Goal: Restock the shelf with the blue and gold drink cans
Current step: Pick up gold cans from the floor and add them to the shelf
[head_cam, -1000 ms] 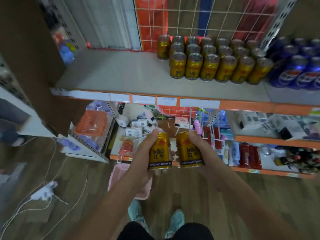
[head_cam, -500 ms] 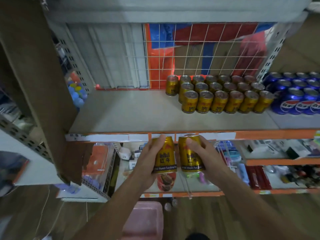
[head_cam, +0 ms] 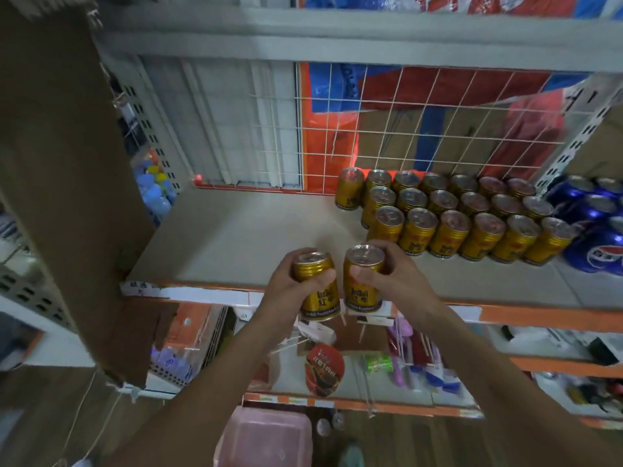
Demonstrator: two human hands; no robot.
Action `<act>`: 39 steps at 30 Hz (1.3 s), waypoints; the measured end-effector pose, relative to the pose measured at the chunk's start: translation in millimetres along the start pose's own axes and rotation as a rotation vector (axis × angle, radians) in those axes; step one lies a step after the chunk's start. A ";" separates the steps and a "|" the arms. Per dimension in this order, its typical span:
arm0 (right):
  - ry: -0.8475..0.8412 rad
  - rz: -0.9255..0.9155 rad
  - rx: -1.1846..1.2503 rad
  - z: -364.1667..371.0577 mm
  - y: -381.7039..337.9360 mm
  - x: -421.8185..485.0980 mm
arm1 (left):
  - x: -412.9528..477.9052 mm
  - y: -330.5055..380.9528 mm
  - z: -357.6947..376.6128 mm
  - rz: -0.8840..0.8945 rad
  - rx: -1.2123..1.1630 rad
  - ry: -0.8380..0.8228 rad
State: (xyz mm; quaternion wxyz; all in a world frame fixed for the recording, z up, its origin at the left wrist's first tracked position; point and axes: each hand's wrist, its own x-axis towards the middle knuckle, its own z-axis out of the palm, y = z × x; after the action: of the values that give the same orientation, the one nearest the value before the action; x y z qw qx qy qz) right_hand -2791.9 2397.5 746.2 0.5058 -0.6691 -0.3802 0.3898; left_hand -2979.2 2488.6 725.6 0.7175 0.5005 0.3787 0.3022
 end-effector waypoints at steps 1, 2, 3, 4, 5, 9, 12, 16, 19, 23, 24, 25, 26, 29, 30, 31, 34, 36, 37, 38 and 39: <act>-0.022 -0.015 -0.014 -2.7 0.8 10.4 | 7.1 1.5 0.9 0.012 0.026 0.010; -0.047 -0.026 -0.028 -5.3 2.2 20.8 | 14.2 3.2 2.0 0.026 0.047 0.021; -0.071 -0.039 -0.048 -7.5 5.2 31.9 | 20.3 5.6 3.5 0.045 0.064 0.032; -0.101 -0.063 -0.083 -9.0 8.3 43.6 | 26.6 6.9 4.4 0.066 0.076 0.050; -0.123 -0.093 -0.118 -9.4 10.3 50.8 | 30.4 8.7 4.7 0.081 0.093 0.056; -0.215 -0.209 -0.258 -9.9 15.6 78.4 | 44.6 12.8 1.7 0.144 0.232 0.078; -0.223 -0.254 -0.328 -9.5 20.0 90.7 | 51.2 11.4 -3.5 0.169 0.358 0.058; -0.184 -0.289 -0.411 -12.5 23.1 92.1 | 54.6 5.9 -3.9 0.169 0.444 -0.013; -0.107 -0.401 -0.712 -11.8 21.9 87.1 | 57.0 4.8 -0.2 0.219 0.541 -0.058; 0.013 -0.581 -1.115 -5.2 25.4 75.4 | 59.1 -4.0 -1.3 0.292 0.788 -0.011; 0.043 -0.607 -1.174 -3.3 26.2 73.4 | 60.9 -7.9 -3.6 0.301 0.865 0.012; 0.061 -0.620 -1.224 -2.0 27.6 73.3 | 62.6 -11.3 -4.9 0.309 0.922 0.030; 0.071 -0.629 -1.261 -1.2 28.5 74.0 | 64.3 -13.8 -5.3 0.313 0.949 0.042; 0.096 -0.665 -1.308 0.1 30.0 77.1 | 66.8 -14.7 -3.8 0.314 0.969 0.054; 0.105 -0.673 -1.318 0.3 30.3 78.9 | 66.9 -13.8 -4.3 0.320 0.979 0.056; 0.111 -0.673 -1.330 0.5 30.7 81.9 | 67.2 -12.8 -5.0 0.328 0.987 0.055; 0.130 -0.649 -1.383 2.1 29.4 95.0 | 67.8 -11.0 -7.4 0.324 0.978 0.043; 0.141 -0.633 -1.409 3.5 26.5 106.3 | 69.1 -9.9 -7.2 0.308 0.956 0.046; 0.143 -0.625 -1.423 4.4 24.2 112.4 | 70.1 -9.6 -6.8 0.307 0.946 0.051; 0.142 -0.613 -1.441 5.4 21.2 118.6 | 71.2 -9.8 -6.6 0.309 0.939 0.056; 0.143 -0.601 -1.462 6.2 18.0 125.1 | 72.6 -9.9 -6.3 0.309 0.936 0.061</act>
State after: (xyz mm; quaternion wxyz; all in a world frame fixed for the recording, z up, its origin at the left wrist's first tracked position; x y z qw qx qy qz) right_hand -2744.5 2509.2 710.3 0.0450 -0.7238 -0.6707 -0.1557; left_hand -2945.5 2547.6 697.4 0.3513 0.8102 0.4160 0.2170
